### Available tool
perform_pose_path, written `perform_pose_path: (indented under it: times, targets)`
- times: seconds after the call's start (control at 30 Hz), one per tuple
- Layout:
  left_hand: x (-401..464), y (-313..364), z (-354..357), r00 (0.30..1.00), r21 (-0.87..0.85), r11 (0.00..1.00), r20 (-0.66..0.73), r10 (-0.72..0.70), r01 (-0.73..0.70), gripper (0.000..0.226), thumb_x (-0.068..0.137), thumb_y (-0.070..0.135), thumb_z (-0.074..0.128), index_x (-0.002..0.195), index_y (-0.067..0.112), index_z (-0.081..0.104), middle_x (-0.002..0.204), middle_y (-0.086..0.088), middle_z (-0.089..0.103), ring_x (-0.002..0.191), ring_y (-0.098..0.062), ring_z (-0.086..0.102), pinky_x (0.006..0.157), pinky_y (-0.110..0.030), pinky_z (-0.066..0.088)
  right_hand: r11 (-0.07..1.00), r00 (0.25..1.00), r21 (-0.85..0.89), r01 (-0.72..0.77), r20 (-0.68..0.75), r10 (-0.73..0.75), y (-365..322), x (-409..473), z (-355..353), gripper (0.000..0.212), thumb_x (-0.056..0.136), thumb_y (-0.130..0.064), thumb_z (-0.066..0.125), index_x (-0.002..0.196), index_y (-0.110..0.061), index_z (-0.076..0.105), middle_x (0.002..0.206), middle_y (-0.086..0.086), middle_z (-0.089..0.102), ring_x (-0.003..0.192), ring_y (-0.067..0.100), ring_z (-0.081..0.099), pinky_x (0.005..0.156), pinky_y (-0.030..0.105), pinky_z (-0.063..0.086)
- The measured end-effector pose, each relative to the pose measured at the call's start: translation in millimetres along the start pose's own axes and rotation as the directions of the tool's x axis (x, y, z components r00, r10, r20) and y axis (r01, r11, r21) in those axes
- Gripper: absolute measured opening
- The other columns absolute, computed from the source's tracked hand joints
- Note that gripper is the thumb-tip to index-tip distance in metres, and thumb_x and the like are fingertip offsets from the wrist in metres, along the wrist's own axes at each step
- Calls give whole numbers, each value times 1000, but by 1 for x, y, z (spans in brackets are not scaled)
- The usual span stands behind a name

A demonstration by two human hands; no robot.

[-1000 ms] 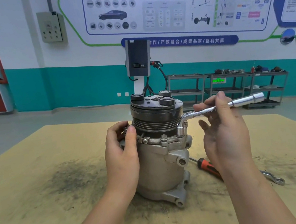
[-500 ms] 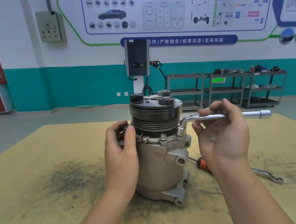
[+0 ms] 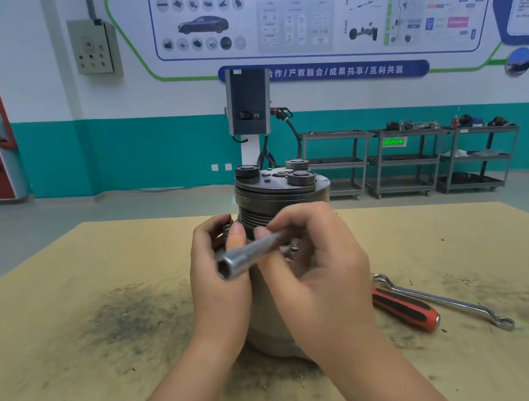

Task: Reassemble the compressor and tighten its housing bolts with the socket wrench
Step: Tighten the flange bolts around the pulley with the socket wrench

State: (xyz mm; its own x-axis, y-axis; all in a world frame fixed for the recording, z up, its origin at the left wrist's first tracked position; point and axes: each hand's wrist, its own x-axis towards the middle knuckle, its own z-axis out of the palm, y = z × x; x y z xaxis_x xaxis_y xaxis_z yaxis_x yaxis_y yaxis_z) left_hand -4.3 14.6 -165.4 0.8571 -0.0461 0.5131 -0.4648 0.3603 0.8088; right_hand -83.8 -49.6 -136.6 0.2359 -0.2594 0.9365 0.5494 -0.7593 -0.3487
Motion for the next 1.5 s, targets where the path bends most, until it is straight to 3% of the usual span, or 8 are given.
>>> perform_pose_path:
  times: [0.17,0.27,0.47,0.7,1.13,1.23,1.37,1.5]
  targets:
    - [0,0,0,999,30,999,-21,30,-30,13,100,24,56,100,36,57,106,-2,67,101,-19,65,86,-34,53,997,997,-12,76,-31,-77,2,6,-9,13,89,-21,66,83,-9,65,78,-1,61,70,15,54,62,30,46]
    - [2,-2,0,998,95,994,-31,58,-55,10,101,24,53,104,32,56,105,6,65,99,-9,62,85,-17,46,991,989,113,77,-135,-62,1,14,-17,10,96,-20,54,88,-17,59,81,-1,60,71,15,56,65,27,45]
    - [3,-3,0,998,129,991,-38,51,-46,10,100,25,52,106,31,56,105,9,64,94,0,59,77,-4,42,821,851,538,-191,-326,412,3,32,-35,8,97,-19,39,93,-21,45,64,-3,63,47,14,48,47,21,41]
    - [2,-1,0,998,130,990,-40,50,-45,10,100,24,52,106,30,56,106,12,63,92,6,59,78,-5,43,379,616,820,-429,-40,786,25,41,-45,18,102,-19,40,90,-13,51,57,3,58,41,14,43,41,19,34]
    - [1,2,1,999,148,989,-34,35,-29,11,100,25,51,109,28,56,109,10,63,97,5,58,79,-4,42,177,624,862,-475,188,758,38,45,-52,30,102,-32,37,82,-16,53,54,-2,43,35,10,27,42,16,23]
    - [1,2,0,999,152,988,-37,37,-31,11,100,25,51,109,28,56,108,12,63,96,7,58,78,-3,41,263,659,870,-416,90,746,32,41,-47,36,101,-31,40,71,-18,54,52,-2,41,36,12,26,42,17,24]
    - [1,2,0,999,162,986,-32,33,-28,12,100,26,50,110,27,56,108,13,62,95,8,57,76,-2,40,762,841,596,-252,-255,477,13,22,-30,30,96,-27,43,68,-20,51,55,-3,45,46,15,35,44,23,27]
    - [0,4,0,999,114,993,-17,34,-31,10,100,23,51,109,26,56,110,2,64,104,-11,61,88,-24,48,995,994,102,-9,-111,21,3,1,-9,21,94,-22,48,76,-14,55,71,-3,51,66,13,49,59,28,40]
